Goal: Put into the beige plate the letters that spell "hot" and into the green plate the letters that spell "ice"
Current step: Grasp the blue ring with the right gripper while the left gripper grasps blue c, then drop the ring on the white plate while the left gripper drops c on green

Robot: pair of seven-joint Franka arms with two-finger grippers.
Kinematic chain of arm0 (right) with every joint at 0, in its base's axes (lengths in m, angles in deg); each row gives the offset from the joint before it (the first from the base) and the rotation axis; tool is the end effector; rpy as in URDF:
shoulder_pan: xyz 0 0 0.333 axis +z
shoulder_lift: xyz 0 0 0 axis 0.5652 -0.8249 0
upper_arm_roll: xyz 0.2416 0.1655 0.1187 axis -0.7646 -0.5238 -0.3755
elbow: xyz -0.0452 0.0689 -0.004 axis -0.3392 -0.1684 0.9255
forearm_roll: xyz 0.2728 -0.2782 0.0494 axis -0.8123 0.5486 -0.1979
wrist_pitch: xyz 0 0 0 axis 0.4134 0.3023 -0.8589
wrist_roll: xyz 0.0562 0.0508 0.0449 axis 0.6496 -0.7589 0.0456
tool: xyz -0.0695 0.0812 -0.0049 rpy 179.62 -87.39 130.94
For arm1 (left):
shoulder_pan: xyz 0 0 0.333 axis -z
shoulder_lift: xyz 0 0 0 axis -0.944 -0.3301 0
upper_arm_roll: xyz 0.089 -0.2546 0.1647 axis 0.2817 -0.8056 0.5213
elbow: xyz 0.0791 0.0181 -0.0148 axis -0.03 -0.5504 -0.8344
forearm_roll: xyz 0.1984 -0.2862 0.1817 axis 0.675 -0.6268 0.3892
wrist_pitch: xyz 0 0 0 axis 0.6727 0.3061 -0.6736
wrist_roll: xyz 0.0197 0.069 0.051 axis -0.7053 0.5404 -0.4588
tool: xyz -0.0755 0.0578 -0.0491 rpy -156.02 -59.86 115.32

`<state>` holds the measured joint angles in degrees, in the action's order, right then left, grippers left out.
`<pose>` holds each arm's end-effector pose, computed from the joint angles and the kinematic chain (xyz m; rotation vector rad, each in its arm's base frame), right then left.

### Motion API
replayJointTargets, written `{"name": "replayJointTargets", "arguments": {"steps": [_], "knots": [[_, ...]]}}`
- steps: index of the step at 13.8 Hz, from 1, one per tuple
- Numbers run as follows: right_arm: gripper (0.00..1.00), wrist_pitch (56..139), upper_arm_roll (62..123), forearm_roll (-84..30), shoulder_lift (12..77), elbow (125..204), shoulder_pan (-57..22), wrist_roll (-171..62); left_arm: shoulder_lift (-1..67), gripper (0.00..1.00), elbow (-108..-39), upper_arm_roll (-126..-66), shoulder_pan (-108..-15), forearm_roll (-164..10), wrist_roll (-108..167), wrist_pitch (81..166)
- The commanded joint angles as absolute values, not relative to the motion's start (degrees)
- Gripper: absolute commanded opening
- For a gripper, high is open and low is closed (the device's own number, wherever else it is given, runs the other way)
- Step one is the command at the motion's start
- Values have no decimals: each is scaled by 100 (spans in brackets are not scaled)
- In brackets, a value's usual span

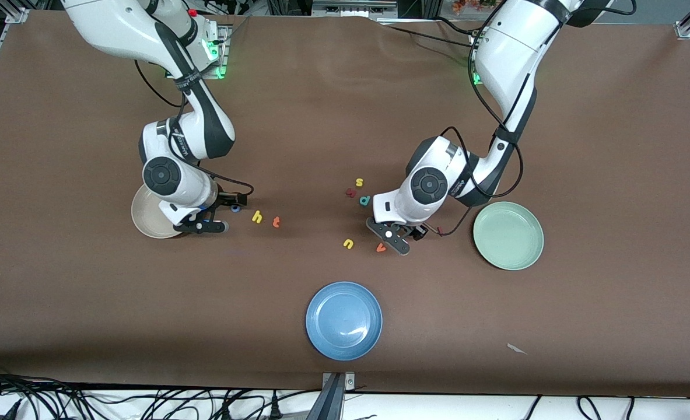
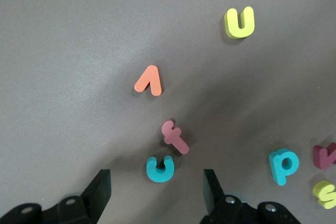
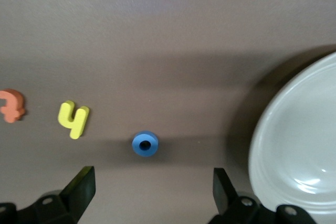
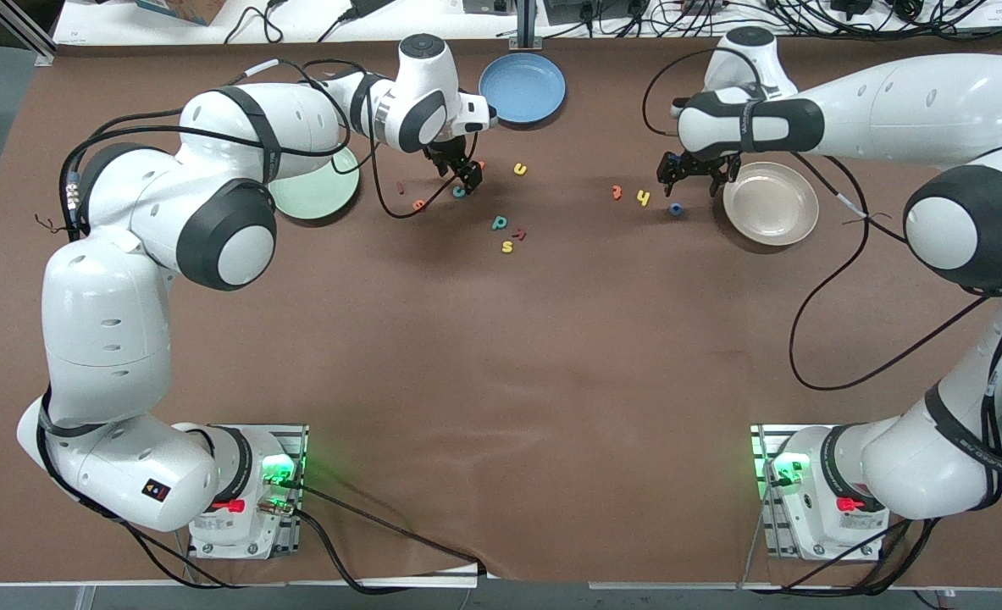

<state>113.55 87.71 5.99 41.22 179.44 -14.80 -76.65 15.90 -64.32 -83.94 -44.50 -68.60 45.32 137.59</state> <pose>0.5623 0.1940 0.2162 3.1180 -0.0267 -0.2531 0.5936 -0.3637 0.1992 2.8875 -1.0426 -0.0741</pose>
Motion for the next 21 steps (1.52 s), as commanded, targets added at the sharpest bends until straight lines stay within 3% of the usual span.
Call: {"name": "replayJointTargets", "arguments": {"steps": [1, 4, 5, 7, 11, 13, 16, 21], "knots": [[99, 11884, 8689, 509, 4175, 18307, -1508, -7680, 1499, 70, -6389, -8359, -4383, -6413, 4613, 13799], [89, 12167, 8689, 500, 4140, 18518, -1508, -7680, 1402, 68, -6407, -8359, -4366, -6368, 4613, 14001], [80, 12228, 8689, 500, 4105, 18527, -1508, -7680, 1376, 68, -6407, -8359, -4331, -6368, 4613, 14010], [79, 12491, 8680, 500, 3983, 18527, -1508, -7680, 1367, 65, -6407, -8359, -4322, -6368, 4613, 14019], [79, 12721, 8627, 509, 3867, 18519, -1508, -7680, 1376, 23, -6450, -8350, -4313, -6333, 4657, 14010], [64, 12721, 8627, 509, 3868, 18527, -1508, -7680, 1419, 7, -6451, -8359, -4365, -6122, 4797, 13949], [48, 12712, 8618, 500, 3867, 18527, -1508, -7680, 1761, 5, -6425, -8359, -4392, -6122, 4692, 13442], [45, 12686, 8618, 509, 3876, 18545, -1508, -7672, 2369, 0, -6398, -8385, -5207, -6139, 5085, 12052]]}}
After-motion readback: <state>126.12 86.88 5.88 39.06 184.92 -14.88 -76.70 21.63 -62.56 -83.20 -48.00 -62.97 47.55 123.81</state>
